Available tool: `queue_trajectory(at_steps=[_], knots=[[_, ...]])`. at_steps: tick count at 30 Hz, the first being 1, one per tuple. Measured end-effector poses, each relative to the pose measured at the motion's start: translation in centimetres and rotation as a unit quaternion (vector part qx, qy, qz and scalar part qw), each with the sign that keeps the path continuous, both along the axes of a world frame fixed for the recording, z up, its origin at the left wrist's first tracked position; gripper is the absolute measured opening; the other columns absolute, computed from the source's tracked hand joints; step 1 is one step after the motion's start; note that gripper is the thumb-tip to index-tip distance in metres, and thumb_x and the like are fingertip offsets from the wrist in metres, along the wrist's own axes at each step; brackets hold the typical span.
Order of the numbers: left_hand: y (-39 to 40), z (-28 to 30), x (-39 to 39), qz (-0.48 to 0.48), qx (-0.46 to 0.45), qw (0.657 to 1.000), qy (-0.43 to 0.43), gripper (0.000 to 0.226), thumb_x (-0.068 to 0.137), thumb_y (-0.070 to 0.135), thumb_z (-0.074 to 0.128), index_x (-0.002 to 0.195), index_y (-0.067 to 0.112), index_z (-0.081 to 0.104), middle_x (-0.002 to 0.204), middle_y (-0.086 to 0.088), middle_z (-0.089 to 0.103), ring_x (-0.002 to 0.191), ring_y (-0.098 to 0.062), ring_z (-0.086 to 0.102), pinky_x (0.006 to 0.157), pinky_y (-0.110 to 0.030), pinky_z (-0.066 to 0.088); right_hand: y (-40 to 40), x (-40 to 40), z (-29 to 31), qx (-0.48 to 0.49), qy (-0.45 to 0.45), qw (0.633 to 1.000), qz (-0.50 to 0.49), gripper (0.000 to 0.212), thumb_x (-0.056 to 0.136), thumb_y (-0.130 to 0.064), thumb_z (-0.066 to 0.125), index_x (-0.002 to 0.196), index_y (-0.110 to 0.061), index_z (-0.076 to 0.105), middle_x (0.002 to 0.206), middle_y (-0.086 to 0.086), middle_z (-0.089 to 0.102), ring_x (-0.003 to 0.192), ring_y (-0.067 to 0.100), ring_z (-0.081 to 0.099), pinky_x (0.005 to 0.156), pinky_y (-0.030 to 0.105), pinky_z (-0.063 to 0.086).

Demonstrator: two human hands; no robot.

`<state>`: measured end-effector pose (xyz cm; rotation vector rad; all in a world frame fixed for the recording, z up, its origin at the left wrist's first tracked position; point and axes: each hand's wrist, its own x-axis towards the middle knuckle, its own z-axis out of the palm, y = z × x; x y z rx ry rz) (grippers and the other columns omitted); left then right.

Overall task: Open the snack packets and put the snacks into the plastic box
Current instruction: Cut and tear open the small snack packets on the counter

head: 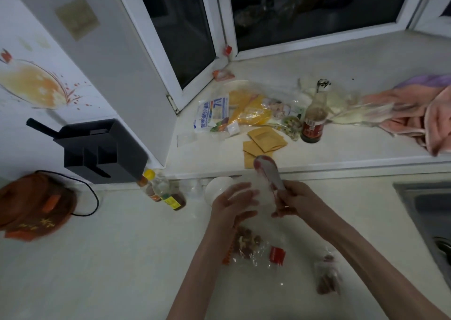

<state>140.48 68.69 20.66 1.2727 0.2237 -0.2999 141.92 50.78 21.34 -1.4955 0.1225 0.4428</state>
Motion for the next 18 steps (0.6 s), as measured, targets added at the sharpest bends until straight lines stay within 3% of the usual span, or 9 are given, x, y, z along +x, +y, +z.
queue_trajectory(at_steps=[2,5,9,11,13,15,18], knots=[[-0.7,0.2,-0.2,-0.015,0.004,1.0,0.008,0.023,0.09,0.007,0.061,0.111,0.013,0.067,0.102,-0.008,0.075,0.078,-0.015,0.07,0.063,-0.024,0.055,-0.2,-0.1,0.2,-0.042,-0.033,0.998,-0.022,0.022,0.096,0.007,0.036,0.098,0.0,0.056,0.062,0.007,0.056,0.05,0.015,0.055,0.059,0.028,0.058],[-1.4,0.6,-0.5,-0.047,-0.001,0.999,0.027,0.024,0.09,0.001,0.057,0.11,0.01,0.065,0.099,-0.007,0.075,0.076,-0.015,0.07,0.064,-0.024,0.056,-0.4,-0.4,0.7,-0.082,-0.039,0.995,-0.048,0.025,0.09,0.012,0.038,0.089,-0.009,0.052,0.07,0.006,0.053,0.064,0.018,0.051,0.066,0.031,0.049],[-0.8,1.5,-0.7,-0.075,-0.008,0.997,0.022,0.029,0.086,-0.008,0.055,0.107,0.008,0.066,0.099,-0.01,0.074,0.075,-0.017,0.068,0.066,-0.024,0.056,-0.6,-0.6,1.0,0.017,0.038,0.993,-0.113,0.026,0.076,0.012,0.038,0.076,-0.013,0.046,0.054,0.001,0.042,0.044,0.013,0.037,0.045,0.024,0.037],[-0.4,2.0,-0.7,-0.08,-0.015,0.997,0.013,0.029,0.085,-0.009,0.055,0.104,0.009,0.067,0.096,-0.01,0.074,0.072,-0.016,0.066,0.064,-0.023,0.056,-0.5,-1.0,1.3,0.071,0.056,0.99,-0.106,0.018,0.081,0.002,0.05,0.074,-0.015,0.046,0.049,-0.005,0.033,0.04,0.009,0.027,0.039,0.02,0.031],[-0.2,2.5,-0.6,-0.084,-0.017,0.996,0.009,0.023,0.084,-0.004,0.061,0.099,0.012,0.068,0.09,-0.008,0.071,0.068,-0.015,0.063,0.061,-0.021,0.054,-0.3,-1.6,1.5,0.114,0.063,0.988,-0.087,0.023,0.089,-0.007,0.055,0.071,-0.017,0.044,0.048,-0.008,0.025,0.04,0.008,0.021,0.037,0.019,0.026],[-0.1,2.9,-0.3,-0.094,-0.012,0.995,0.01,0.022,0.083,0.002,0.067,0.103,0.01,0.066,0.087,-0.008,0.067,0.069,-0.016,0.06,0.059,-0.021,0.052,0.2,-2.2,1.9,0.12,0.048,0.989,-0.077,0.017,0.088,-0.012,0.061,0.075,-0.012,0.049,0.049,-0.007,0.025,0.04,0.008,0.022,0.038,0.018,0.026],[0.2,3.2,0.1,-0.102,0.002,0.994,0.031,0.027,0.085,-0.004,0.063,0.11,0.007,0.059,0.089,-0.012,0.068,0.068,-0.018,0.056,0.057,-0.022,0.048,1.0,-3.0,2.5,0.055,0.008,0.995,-0.082,0.02,0.083,-0.011,0.067,0.076,-0.009,0.049,0.05,-0.004,0.029,0.042,0.009,0.026,0.04,0.019,0.03]])
